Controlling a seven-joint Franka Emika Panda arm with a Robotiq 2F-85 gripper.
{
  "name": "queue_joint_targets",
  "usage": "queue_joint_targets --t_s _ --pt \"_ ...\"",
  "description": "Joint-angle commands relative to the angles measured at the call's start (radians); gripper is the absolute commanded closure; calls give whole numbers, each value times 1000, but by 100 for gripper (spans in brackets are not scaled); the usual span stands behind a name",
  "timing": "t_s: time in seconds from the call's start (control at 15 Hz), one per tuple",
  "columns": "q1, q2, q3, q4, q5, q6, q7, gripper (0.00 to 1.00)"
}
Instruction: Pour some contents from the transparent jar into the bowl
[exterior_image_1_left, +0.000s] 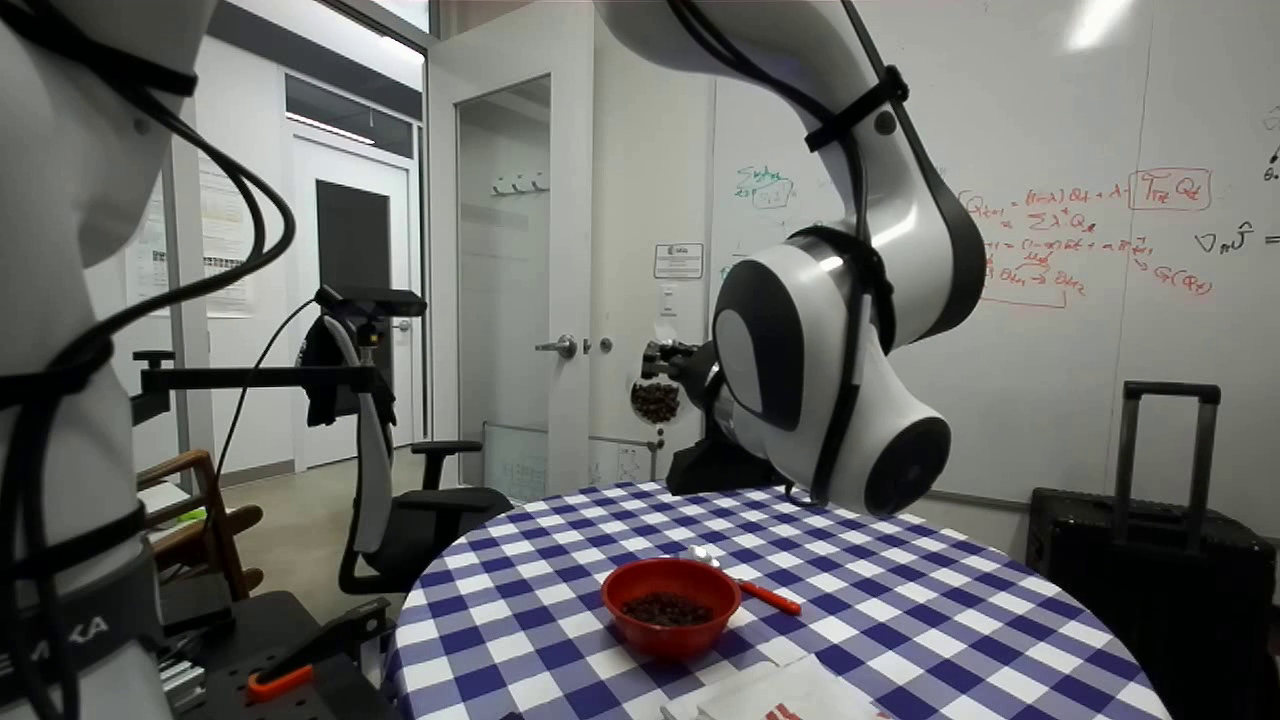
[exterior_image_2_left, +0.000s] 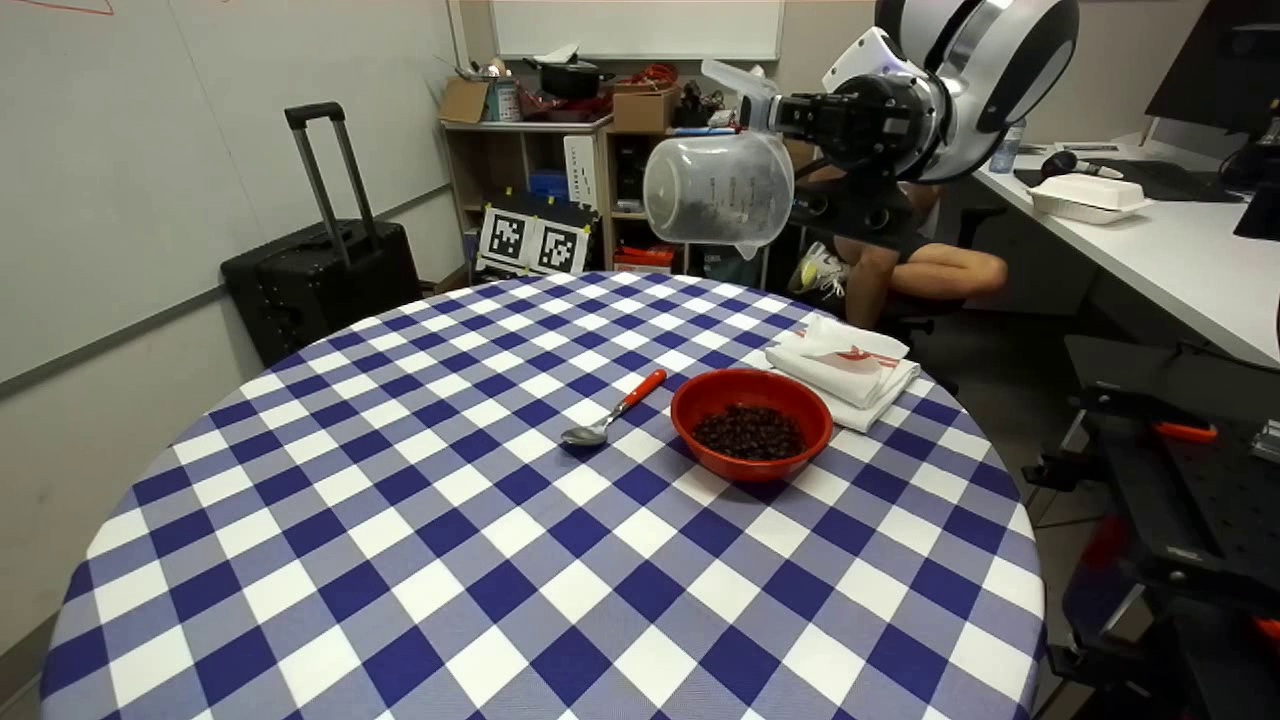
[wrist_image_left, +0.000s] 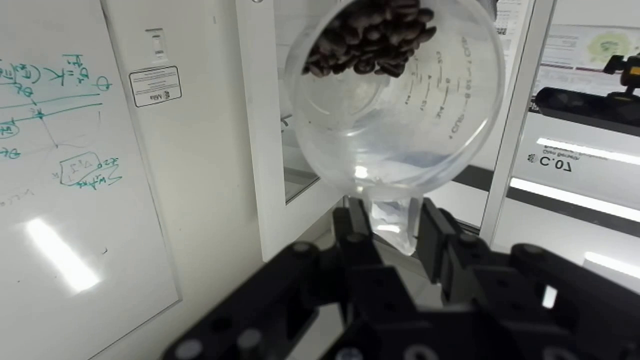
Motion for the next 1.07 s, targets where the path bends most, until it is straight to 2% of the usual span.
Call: queue_joint_targets --t_s 0.0,0.2,0.4,0.73,1.0 --pt "15 14 -18 10 -36 -1 -53 93" --pt "18 17 -21 14 -65 10 -52 93" --pt "33 15 -29 16 -117 83 -45 93" --pt "119 -13 4 41 -136 323 31 93" --pt "204 -50 33 68 -205 529 98 93"
